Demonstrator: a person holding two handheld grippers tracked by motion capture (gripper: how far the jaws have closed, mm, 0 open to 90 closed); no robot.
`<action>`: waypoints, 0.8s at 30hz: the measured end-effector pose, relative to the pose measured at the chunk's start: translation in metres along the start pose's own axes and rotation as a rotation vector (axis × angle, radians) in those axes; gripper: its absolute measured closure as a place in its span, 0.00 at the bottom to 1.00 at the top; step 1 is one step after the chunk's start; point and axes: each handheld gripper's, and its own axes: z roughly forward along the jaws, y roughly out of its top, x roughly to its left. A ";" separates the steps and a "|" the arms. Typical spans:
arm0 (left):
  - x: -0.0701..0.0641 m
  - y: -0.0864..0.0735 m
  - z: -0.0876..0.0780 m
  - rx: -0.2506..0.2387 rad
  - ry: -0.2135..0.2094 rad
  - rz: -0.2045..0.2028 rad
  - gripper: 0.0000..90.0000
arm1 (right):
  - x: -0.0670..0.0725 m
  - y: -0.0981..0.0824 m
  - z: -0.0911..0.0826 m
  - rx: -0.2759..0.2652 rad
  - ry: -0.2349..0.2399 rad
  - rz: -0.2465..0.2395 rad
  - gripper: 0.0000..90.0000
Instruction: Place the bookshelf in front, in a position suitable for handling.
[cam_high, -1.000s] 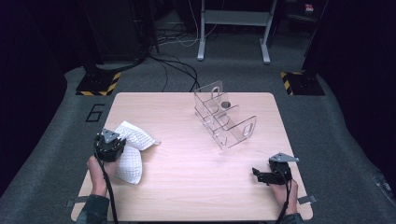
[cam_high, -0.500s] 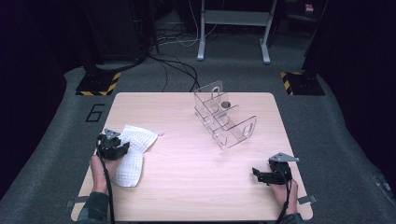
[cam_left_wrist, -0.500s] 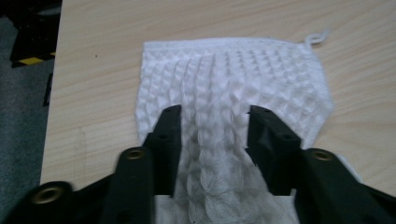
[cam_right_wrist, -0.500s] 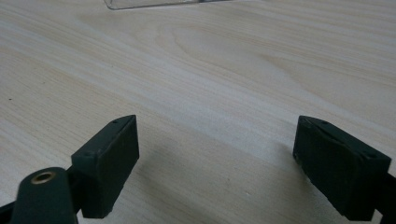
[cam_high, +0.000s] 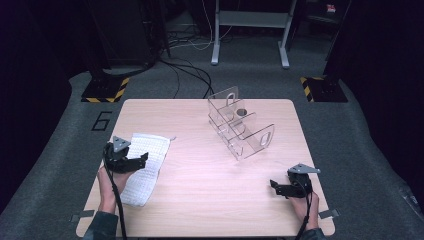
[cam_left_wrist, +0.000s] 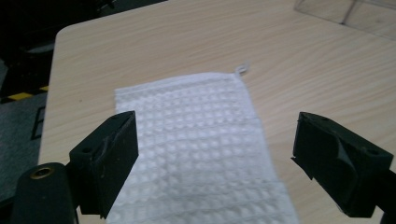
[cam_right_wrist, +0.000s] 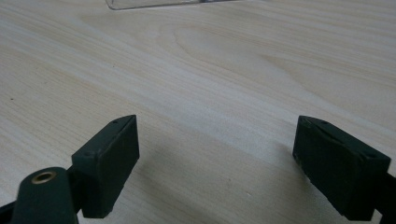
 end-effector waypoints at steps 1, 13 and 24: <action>0.000 0.000 0.000 0.000 0.000 0.000 0.14 | 0.000 0.000 0.000 -0.001 0.001 0.001 0.16; -0.095 -0.035 0.012 0.034 -0.145 0.145 0.06 | -0.002 0.000 -0.001 -0.019 0.024 0.019 0.16; -0.117 -0.061 0.034 0.109 -0.191 0.156 0.00 | -0.007 0.021 0.001 -0.056 0.055 0.023 0.16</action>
